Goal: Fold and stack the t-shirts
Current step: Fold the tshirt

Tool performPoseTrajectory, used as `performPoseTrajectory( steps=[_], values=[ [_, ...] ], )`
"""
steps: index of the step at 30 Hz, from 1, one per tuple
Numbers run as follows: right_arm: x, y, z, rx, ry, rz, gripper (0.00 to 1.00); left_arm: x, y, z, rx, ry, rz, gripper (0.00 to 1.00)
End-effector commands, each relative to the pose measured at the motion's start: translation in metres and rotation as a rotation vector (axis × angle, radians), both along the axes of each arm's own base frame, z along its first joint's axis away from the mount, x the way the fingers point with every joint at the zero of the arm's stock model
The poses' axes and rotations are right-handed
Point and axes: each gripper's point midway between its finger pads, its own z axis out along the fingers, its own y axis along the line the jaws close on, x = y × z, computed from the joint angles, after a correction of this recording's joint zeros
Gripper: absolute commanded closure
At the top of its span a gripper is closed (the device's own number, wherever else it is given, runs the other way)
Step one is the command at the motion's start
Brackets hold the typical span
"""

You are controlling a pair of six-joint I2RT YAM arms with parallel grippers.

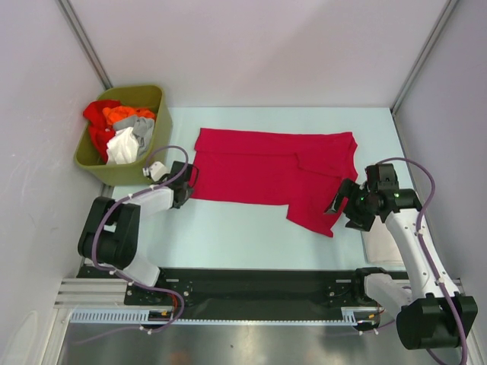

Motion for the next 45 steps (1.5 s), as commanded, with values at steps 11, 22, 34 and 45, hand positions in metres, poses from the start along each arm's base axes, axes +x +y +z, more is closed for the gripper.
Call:
performPoseTrajectory(
  steps=[11,22,34,45],
  values=[
    [-0.004,-0.004,0.003,-0.011,-0.004,-0.041,0.15,0.012,0.000,-0.008,-0.006,0.009,-0.011,0.67],
    [-0.019,-0.010,-0.023,-0.016,0.115,-0.110,0.16,0.017,-0.007,-0.011,-0.027,0.041,-0.086,1.00],
    [-0.003,-0.009,-0.087,0.090,0.161,-0.155,0.45,-0.002,-0.017,-0.010,-0.048,0.093,-0.205,1.00],
    [0.005,-0.006,-0.114,0.190,0.151,-0.334,0.47,0.003,-0.026,-0.006,-0.071,0.094,-0.252,1.00]
  ],
)
